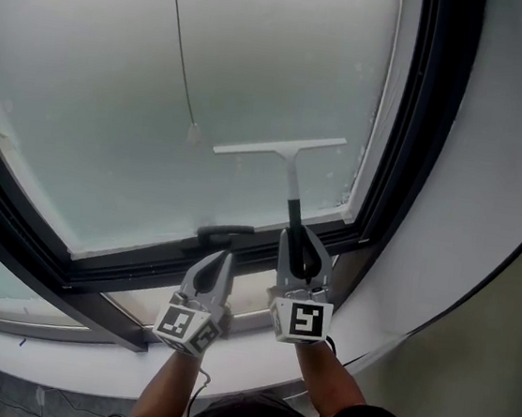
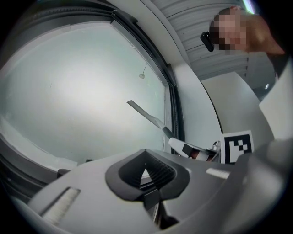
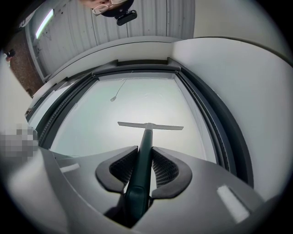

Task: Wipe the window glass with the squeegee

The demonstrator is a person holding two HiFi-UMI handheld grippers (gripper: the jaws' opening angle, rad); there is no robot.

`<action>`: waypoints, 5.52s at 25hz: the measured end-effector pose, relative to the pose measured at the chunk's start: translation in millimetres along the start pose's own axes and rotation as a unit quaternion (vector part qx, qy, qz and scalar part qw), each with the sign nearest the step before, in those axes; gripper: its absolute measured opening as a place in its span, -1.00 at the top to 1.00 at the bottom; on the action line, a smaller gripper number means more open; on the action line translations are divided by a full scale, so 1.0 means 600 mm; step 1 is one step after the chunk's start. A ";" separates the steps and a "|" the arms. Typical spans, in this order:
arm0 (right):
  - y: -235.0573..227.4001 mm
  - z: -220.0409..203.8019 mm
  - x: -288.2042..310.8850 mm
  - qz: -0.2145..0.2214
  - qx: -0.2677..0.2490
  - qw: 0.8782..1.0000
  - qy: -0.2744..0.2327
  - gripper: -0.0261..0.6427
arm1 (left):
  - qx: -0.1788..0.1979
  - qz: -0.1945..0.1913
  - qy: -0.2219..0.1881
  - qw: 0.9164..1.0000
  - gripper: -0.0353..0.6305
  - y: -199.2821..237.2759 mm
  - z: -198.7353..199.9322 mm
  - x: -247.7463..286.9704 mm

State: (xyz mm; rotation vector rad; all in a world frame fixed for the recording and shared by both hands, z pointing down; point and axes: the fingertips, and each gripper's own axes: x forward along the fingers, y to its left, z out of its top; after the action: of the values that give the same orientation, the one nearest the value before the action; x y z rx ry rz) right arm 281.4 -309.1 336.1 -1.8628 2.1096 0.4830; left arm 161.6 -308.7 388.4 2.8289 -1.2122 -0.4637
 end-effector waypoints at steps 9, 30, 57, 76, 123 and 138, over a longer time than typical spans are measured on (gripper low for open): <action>0.001 -0.016 -0.012 0.002 -0.004 1.000 0.022 0.63 | -0.006 0.006 0.020 1.000 0.90 0.002 -0.024 -0.005; 0.003 -0.058 -0.049 0.005 0.000 0.999 0.051 0.63 | -0.006 0.010 0.051 0.999 0.90 -0.011 -0.065 -0.016; 0.001 -0.122 -0.093 0.013 -0.004 0.996 0.093 0.63 | -0.030 0.014 0.069 0.997 0.90 -0.018 -0.108 -0.024; 0.000 -0.162 -0.118 0.010 0.000 0.992 0.125 0.63 | -0.034 0.011 0.081 0.996 0.90 -0.014 -0.127 -0.022; -0.161 0.343 0.237 -0.006 -0.015 0.988 -0.155 0.63 | 0.080 -0.134 -0.056 0.986 0.90 -0.143 0.126 0.159; -0.154 0.303 0.204 -0.005 -0.021 0.991 -0.135 0.63 | 0.076 -0.112 -0.045 0.990 0.90 -0.130 0.120 0.139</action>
State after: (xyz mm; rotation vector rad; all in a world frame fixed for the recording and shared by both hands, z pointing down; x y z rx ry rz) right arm 356.4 -350.8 114.2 -1.7172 1.9243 0.7372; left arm 250.8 -307.4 286.5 3.1240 -0.9855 -0.5343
